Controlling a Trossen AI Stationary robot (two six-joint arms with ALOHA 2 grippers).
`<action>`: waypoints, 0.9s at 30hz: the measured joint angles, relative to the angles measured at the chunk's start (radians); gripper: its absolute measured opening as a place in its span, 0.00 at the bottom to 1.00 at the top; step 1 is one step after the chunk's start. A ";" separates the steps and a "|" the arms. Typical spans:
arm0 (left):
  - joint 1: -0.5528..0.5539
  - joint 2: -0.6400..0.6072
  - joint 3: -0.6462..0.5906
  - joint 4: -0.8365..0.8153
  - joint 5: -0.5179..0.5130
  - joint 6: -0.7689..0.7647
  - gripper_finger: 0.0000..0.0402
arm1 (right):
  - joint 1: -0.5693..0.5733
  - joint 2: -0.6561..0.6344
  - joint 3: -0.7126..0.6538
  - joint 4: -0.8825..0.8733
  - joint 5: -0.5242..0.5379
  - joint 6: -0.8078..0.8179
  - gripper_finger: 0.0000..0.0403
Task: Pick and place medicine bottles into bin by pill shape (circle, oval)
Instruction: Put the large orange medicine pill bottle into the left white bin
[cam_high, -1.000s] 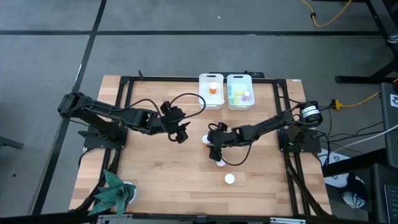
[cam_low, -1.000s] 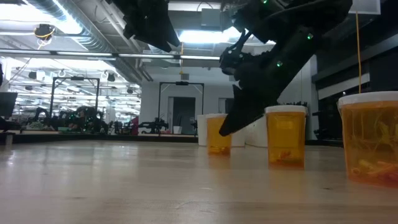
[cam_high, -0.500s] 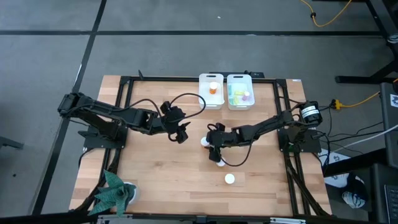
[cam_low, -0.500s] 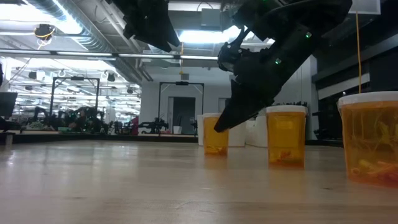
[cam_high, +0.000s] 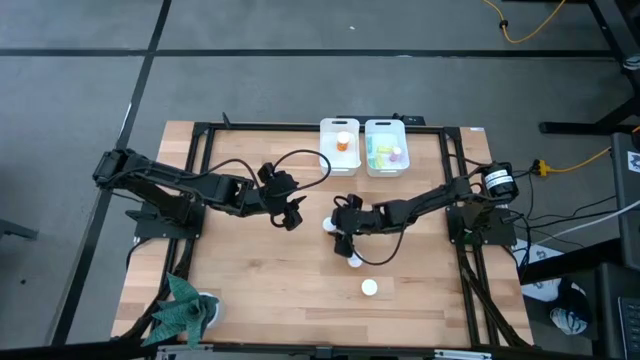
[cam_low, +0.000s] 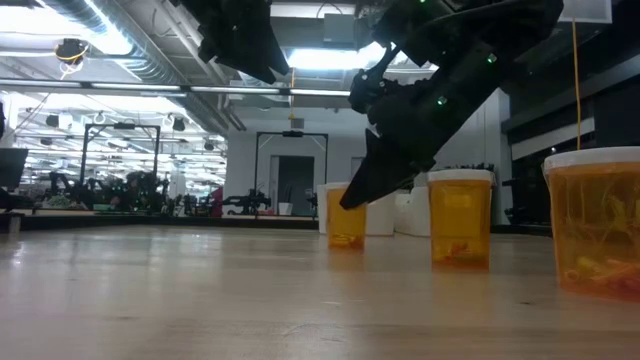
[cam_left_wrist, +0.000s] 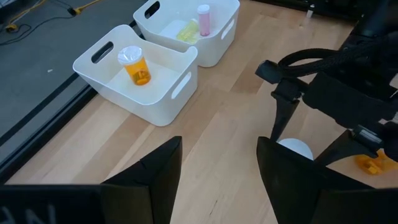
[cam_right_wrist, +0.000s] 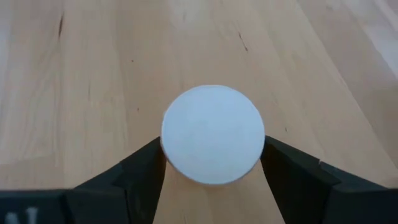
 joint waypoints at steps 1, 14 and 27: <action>0.000 0.000 0.000 0.000 0.000 0.000 0.50 | 0.000 0.000 0.000 0.002 0.000 0.000 0.65; 0.000 0.000 0.000 0.000 0.000 0.000 0.50 | 0.000 0.000 0.000 0.044 0.000 0.013 0.67; 0.000 0.000 0.000 -0.001 0.000 0.000 0.50 | -0.001 -0.045 0.027 0.053 0.034 -0.096 0.51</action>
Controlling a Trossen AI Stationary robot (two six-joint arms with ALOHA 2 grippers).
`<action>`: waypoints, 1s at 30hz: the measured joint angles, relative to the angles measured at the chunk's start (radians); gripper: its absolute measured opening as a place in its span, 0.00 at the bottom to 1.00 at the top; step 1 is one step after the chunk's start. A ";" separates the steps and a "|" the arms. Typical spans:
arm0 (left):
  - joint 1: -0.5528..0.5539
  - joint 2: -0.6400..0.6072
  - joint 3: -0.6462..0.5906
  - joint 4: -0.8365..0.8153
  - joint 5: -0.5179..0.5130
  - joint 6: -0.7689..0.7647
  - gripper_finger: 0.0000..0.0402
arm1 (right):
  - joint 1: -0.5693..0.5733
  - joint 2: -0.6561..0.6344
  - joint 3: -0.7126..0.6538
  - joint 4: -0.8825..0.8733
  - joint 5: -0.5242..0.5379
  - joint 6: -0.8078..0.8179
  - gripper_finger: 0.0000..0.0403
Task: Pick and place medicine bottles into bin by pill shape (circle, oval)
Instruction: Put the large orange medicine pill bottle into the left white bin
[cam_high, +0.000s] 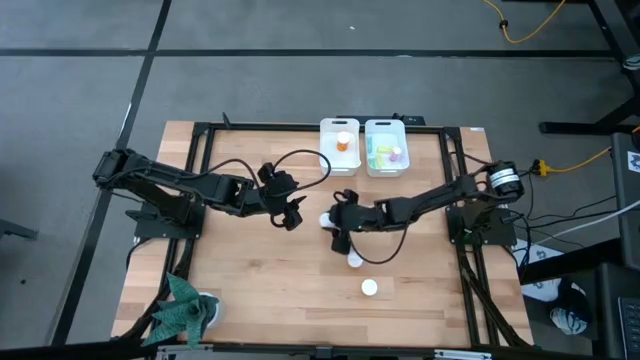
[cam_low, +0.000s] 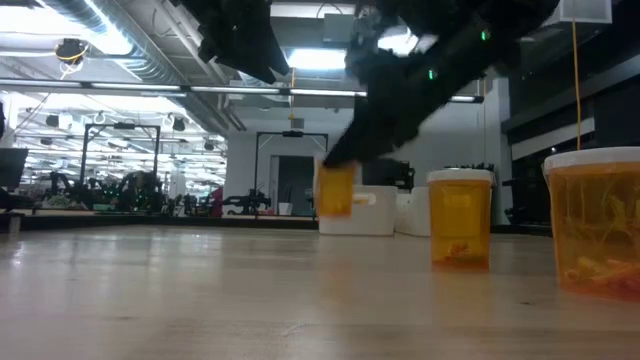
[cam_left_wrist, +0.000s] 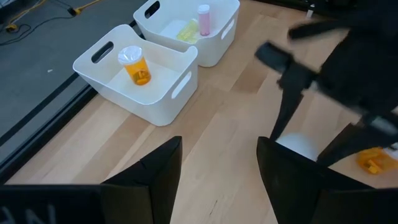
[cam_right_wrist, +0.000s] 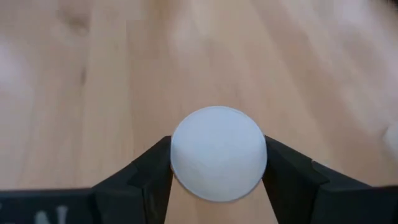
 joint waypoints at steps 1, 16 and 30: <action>0.000 0.000 0.000 0.000 0.000 0.000 0.50 | -0.003 -0.020 0.006 -0.008 0.001 -0.015 0.52; 0.000 0.000 0.000 0.008 0.000 0.000 0.50 | -0.341 -0.260 0.021 -0.129 0.081 -0.140 0.52; 0.002 0.000 0.000 0.007 -0.001 0.036 0.50 | -0.578 0.003 0.020 0.099 -0.217 -0.086 0.53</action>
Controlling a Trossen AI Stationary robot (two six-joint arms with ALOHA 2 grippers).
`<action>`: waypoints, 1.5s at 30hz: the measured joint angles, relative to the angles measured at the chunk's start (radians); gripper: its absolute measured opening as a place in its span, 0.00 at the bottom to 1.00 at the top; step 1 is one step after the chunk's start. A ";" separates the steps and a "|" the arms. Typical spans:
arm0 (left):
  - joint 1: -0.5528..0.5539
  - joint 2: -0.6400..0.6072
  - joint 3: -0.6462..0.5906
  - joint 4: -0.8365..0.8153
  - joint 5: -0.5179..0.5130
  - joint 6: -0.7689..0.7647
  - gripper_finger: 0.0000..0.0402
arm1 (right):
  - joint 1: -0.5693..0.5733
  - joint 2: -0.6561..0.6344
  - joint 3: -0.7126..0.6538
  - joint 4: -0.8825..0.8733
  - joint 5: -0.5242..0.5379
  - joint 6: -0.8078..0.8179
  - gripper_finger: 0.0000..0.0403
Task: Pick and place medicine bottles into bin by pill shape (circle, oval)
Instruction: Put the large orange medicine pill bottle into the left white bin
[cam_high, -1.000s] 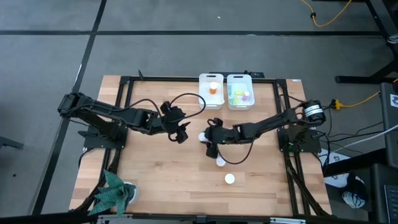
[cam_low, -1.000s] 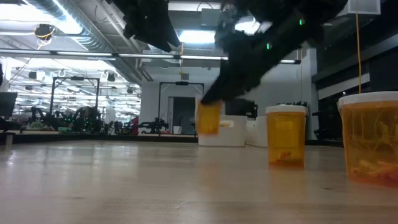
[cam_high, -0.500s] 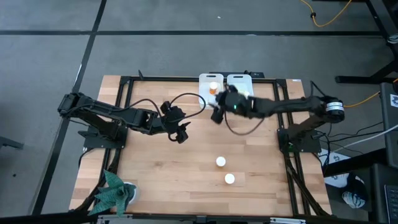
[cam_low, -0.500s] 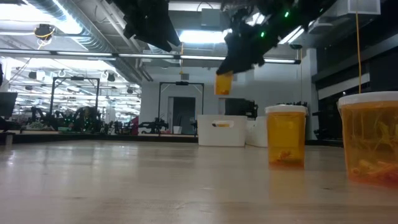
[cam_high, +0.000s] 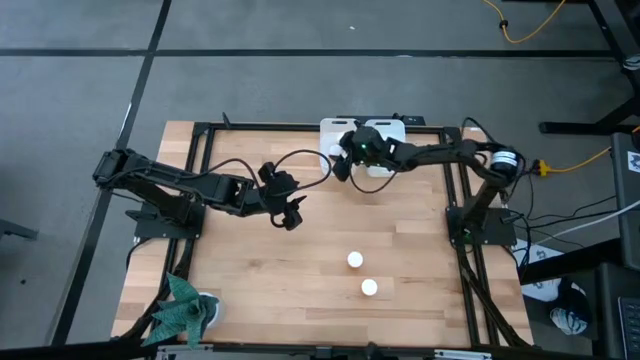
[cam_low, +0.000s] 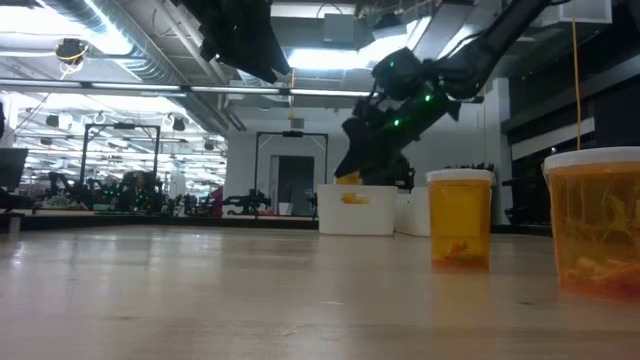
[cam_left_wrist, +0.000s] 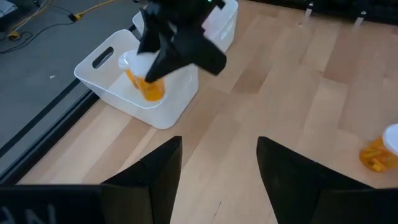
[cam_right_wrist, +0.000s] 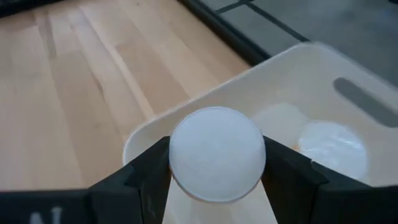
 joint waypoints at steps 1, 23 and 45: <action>0.000 0.000 0.000 0.000 0.000 0.000 0.50 | -0.004 0.015 0.000 0.007 -0.001 0.000 0.53; 0.000 0.000 0.000 0.000 0.000 0.005 0.50 | -0.013 0.045 0.051 -0.004 -0.028 0.003 0.67; 0.004 0.000 0.000 -0.003 -0.006 0.014 0.50 | 0.583 -0.343 0.027 -0.821 -0.065 0.228 0.67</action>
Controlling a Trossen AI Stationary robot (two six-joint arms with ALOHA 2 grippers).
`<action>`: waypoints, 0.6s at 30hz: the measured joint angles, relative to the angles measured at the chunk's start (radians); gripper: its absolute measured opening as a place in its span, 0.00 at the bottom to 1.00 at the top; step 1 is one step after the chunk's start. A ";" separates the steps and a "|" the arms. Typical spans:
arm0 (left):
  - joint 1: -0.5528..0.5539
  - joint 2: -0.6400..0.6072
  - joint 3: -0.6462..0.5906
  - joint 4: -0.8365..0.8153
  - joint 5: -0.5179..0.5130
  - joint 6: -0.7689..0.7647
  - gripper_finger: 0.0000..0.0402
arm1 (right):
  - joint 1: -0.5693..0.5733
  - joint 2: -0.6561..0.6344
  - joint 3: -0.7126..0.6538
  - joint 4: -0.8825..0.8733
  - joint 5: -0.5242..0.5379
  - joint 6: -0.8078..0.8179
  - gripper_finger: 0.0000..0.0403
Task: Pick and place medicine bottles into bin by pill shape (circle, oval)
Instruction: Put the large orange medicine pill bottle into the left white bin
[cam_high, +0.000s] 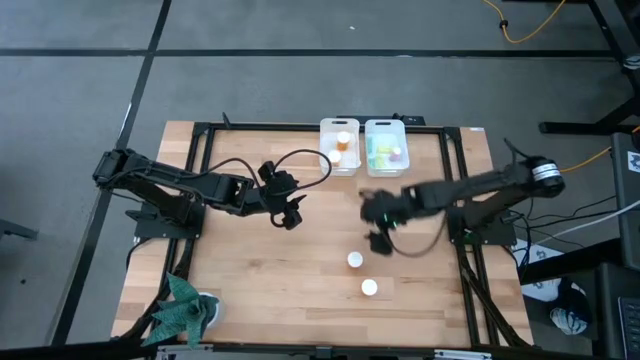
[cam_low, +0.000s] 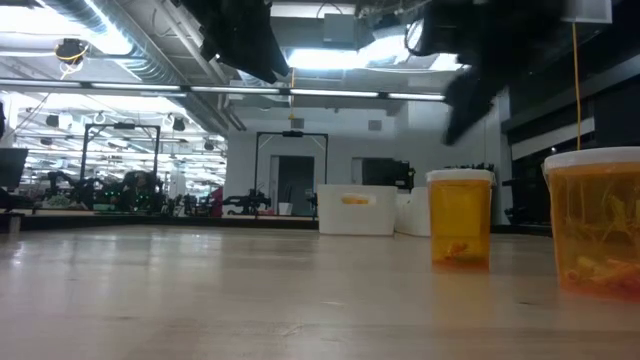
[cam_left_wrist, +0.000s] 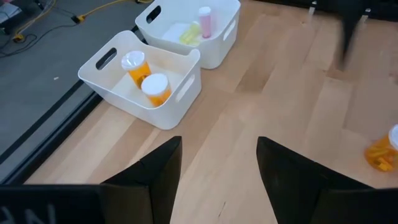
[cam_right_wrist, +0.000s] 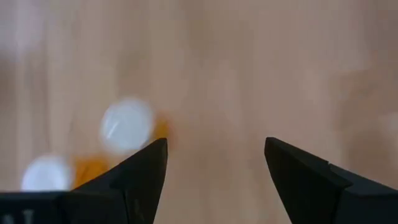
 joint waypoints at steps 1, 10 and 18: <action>0.000 0.000 0.000 0.000 0.000 0.000 0.50 | 0.038 0.003 -0.018 0.003 0.001 0.010 0.67; 0.000 0.000 0.000 0.002 0.000 -0.001 0.50 | 0.216 0.010 -0.149 0.122 0.064 0.087 0.67; 0.000 0.000 0.000 0.003 0.000 -0.003 0.50 | 0.224 0.016 -0.297 0.361 0.074 0.022 0.67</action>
